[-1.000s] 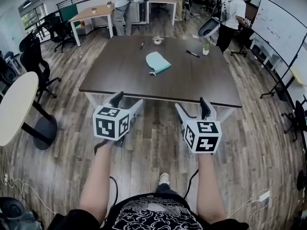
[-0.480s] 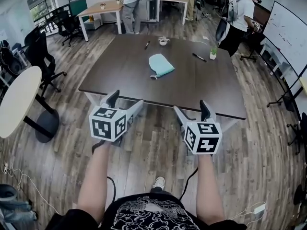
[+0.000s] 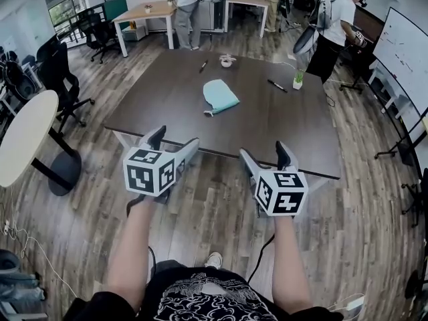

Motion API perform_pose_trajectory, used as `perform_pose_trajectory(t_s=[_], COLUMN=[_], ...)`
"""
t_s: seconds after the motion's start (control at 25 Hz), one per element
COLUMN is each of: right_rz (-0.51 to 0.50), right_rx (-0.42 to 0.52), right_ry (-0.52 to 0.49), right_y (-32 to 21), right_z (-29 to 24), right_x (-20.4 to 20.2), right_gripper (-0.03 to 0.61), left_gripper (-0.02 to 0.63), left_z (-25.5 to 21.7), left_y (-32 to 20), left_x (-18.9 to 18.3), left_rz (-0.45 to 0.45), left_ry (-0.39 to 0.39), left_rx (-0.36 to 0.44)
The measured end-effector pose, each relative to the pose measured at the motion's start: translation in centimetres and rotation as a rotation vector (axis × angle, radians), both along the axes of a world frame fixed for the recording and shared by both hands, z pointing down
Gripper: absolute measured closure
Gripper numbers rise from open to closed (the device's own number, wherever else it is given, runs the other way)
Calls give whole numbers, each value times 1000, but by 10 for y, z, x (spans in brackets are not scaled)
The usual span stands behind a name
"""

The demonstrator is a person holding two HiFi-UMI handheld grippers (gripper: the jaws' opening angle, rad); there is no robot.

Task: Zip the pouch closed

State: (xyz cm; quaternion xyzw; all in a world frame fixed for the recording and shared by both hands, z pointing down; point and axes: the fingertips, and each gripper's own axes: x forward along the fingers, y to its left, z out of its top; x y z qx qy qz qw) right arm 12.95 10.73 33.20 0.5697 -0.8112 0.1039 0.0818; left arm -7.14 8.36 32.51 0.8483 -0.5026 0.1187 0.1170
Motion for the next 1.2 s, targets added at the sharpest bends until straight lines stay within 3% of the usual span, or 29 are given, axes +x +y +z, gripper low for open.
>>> perform_pose_trajectory(t_s=[0.24, 0.76, 1.2], right_rz=[-10, -27, -15], right_rx=[-16, -9, -35], right_ry=[-41, -23, 13], right_y=[-10, -35, -92], right_z=[7, 8, 20], right_x=[7, 12, -5], right_gripper=[160, 160, 160], left_gripper=[196, 196, 196], left_z=[-3, 2, 12], left_y=[-11, -35, -100], left_x=[8, 17, 9], left_rz=[-5, -19, 9], left_ry=[-4, -6, -4], left_rx=[3, 2, -11])
